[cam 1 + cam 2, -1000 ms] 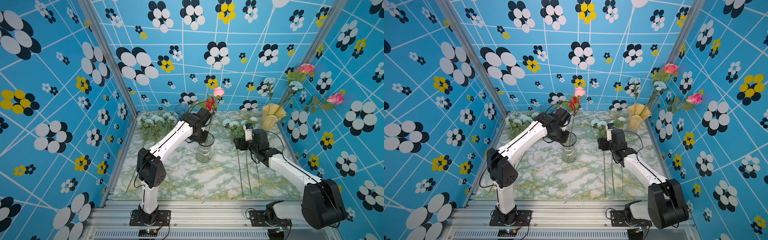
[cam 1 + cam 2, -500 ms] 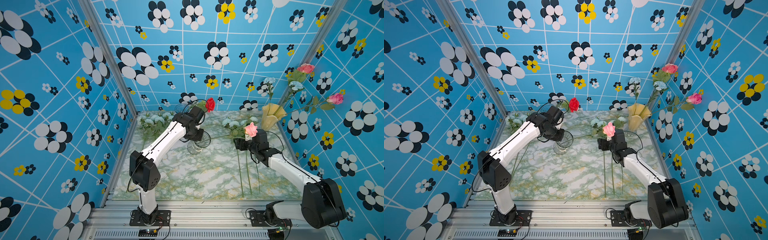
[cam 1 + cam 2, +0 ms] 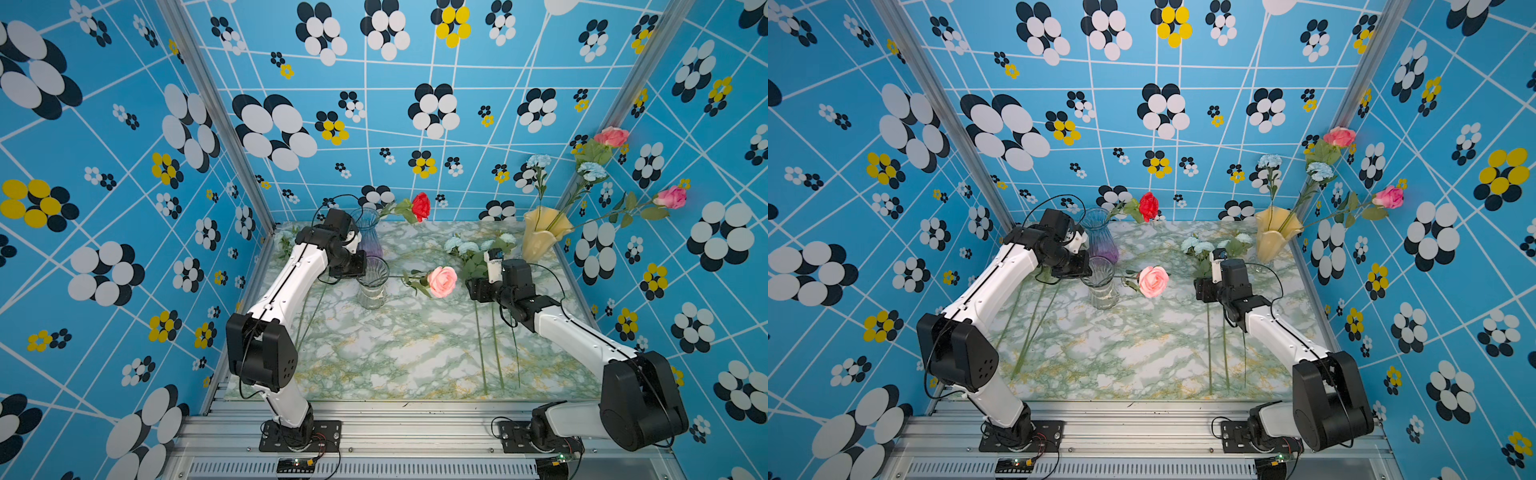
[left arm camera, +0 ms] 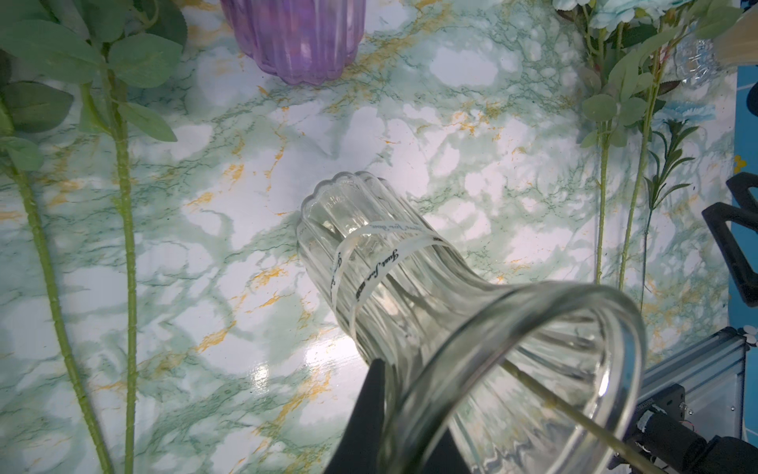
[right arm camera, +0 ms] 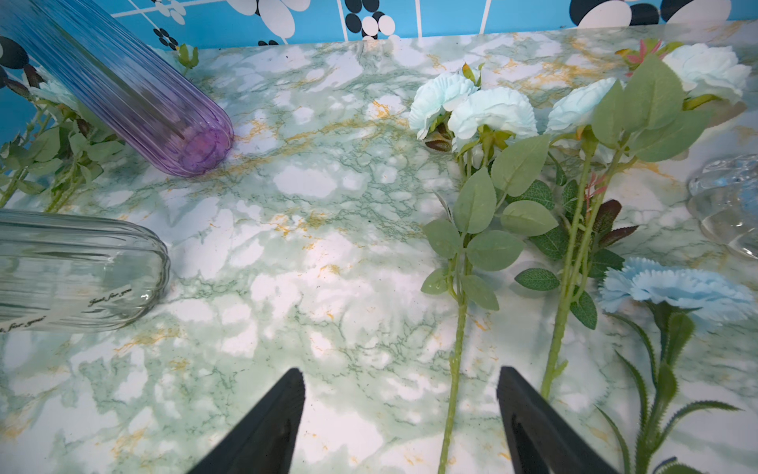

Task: Pick out blue flowers from the vase
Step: Move the vase to the center of the board.

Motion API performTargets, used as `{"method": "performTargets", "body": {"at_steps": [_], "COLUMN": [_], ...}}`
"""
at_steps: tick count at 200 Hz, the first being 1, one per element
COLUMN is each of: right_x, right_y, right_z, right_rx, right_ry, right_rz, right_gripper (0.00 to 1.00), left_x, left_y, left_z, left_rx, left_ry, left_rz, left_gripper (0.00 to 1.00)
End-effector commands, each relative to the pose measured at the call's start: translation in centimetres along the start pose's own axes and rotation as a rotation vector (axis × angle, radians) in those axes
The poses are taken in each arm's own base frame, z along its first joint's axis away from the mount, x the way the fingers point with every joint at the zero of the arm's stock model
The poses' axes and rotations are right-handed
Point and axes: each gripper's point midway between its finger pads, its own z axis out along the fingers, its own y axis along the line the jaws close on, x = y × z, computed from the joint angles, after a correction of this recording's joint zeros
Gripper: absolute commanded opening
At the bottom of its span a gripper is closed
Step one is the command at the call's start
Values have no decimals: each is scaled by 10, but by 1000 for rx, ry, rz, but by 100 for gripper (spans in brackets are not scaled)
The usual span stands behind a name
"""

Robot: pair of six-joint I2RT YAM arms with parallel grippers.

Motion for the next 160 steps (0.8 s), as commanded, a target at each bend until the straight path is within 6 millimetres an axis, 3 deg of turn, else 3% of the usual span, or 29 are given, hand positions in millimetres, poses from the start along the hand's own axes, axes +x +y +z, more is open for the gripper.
{"method": "performTargets", "body": {"at_steps": [1,26,52,146,160], "right_x": [-9,-8,-9,-6,-7], "right_y": [6,5,6,6,6], "right_z": [0,1,2,4,5], "right_rx": [-19,-12,-18,-19,-20], "right_ry": [-24,-23,-21,-8,-8], "right_rz": [-11,-15,-14,-18,-17], "right_gripper": [77,77,77,77,77], "left_x": [-10,-17,-23,-35,-36], "left_y": [22,51,67,97,101], "left_z": [-9,-12,-17,-6,-9], "left_rx": [12,-8,-17,-33,-62], "left_ry": [-33,-28,-18,25,15], "left_rz": [-30,-91,-119,-157,-149], "left_gripper": [0,0,0,0,10]}}
